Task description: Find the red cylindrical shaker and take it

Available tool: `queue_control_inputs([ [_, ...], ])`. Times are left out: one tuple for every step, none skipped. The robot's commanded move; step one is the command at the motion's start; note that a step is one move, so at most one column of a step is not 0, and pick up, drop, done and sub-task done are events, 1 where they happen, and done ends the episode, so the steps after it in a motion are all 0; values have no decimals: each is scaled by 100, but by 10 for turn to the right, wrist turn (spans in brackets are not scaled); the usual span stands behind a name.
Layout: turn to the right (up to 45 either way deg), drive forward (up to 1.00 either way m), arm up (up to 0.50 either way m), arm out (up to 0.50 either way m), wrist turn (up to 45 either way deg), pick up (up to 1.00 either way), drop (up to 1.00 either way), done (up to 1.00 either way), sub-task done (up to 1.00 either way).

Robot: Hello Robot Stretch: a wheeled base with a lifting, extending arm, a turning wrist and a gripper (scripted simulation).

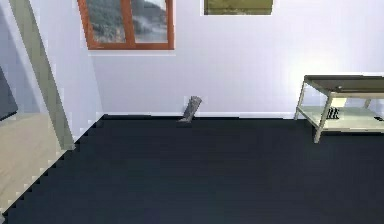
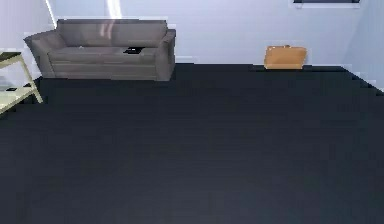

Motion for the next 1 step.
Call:
queue_control_inputs([
  [-360,0,0,0,0,0,0,0,0],
])
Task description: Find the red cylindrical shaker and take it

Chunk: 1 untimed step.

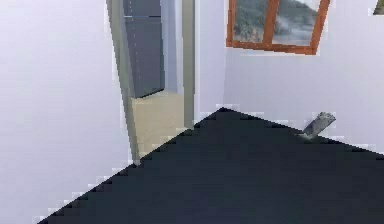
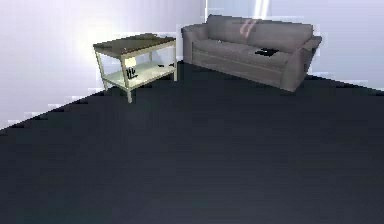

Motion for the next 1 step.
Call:
queue_control_inputs([
  [0,100,0,0,0,0,0,0,0],
])
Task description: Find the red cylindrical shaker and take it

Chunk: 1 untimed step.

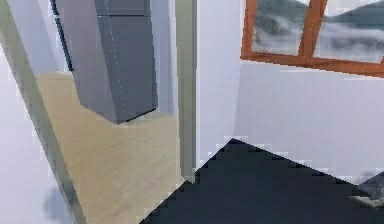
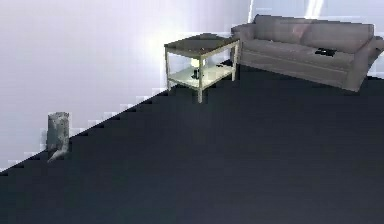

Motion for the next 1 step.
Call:
queue_control_inputs([
  [0,50,0,0,0,0,0,0,0],
])
